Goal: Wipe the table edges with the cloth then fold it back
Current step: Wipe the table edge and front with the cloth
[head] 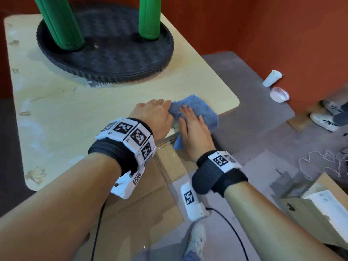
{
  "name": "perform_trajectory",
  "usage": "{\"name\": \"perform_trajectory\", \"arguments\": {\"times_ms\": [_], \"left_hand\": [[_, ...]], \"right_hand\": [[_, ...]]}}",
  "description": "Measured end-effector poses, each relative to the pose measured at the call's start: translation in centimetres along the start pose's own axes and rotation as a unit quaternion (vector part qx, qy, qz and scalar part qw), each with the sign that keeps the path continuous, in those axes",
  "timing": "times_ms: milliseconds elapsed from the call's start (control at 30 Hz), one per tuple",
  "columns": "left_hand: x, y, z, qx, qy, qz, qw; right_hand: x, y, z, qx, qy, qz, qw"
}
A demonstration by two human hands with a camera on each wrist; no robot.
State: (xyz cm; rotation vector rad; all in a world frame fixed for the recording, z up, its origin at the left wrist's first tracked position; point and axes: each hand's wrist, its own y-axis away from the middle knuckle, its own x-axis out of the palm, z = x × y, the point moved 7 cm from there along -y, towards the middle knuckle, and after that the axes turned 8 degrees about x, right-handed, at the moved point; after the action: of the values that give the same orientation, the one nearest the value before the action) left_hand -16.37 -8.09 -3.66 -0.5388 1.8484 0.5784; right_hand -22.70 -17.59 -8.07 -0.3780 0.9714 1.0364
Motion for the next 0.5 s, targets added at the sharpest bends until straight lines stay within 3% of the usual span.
{"name": "perform_trajectory", "arguments": {"times_ms": [167,333,433,500], "left_hand": [[0.3,0.0,0.6,-0.006,-0.006,0.016,1.0],[-0.5,-0.6,2.1,-0.027,-0.011,0.01,1.0],[-0.5,-0.9,2.5,-0.031,-0.02,0.024,0.999],[-0.4,-1.0,2.6,-0.033,-0.02,0.028,0.999]], "right_hand": [[-2.0,-1.7,-1.7,0.026,0.01,-0.03,0.999],[-0.6,-0.3,-0.7,-0.091,0.01,-0.004,0.996],[-2.5,-2.4,-2.7,-0.014,-0.03,-0.032,0.999],[-1.6,-1.6,-1.4,-0.015,0.004,-0.036,0.999]]}}
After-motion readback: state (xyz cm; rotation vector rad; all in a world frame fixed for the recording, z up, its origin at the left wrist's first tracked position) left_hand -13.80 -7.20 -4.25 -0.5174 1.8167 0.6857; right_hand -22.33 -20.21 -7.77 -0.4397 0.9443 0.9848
